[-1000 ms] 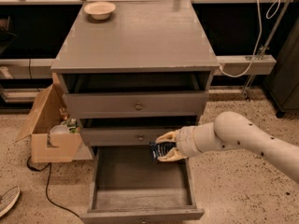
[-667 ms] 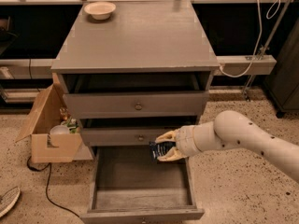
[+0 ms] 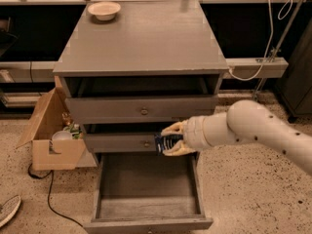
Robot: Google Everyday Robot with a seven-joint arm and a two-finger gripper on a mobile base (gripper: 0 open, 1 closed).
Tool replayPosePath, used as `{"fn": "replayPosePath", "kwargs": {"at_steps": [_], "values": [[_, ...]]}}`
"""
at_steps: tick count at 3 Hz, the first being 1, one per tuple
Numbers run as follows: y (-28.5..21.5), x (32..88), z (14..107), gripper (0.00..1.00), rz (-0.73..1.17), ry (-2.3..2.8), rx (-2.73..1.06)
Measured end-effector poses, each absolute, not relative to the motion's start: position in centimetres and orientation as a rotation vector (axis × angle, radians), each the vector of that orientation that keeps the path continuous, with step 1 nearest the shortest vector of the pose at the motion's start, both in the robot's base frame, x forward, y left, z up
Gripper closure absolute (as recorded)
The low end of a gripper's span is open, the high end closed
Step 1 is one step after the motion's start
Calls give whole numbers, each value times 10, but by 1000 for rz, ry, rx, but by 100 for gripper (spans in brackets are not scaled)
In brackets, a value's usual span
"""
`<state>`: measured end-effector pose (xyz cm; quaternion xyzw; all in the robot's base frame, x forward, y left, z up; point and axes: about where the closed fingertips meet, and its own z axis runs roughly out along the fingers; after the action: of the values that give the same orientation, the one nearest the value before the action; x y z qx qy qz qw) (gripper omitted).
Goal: Pick rxbar blueberry from bottom drawer and place on counter
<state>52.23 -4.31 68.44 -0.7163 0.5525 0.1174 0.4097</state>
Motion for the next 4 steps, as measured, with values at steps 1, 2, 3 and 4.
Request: {"fn": "replayPosePath", "kwargs": {"at_steps": [1, 2, 3, 4], "values": [[-40, 540, 781, 100, 120, 1414, -1788], [-32, 557, 882, 100, -13, 1465, -1696], [-32, 558, 883, 100, -15, 1468, -1695], [-27, 580, 899, 100, -46, 1512, -1679]]}}
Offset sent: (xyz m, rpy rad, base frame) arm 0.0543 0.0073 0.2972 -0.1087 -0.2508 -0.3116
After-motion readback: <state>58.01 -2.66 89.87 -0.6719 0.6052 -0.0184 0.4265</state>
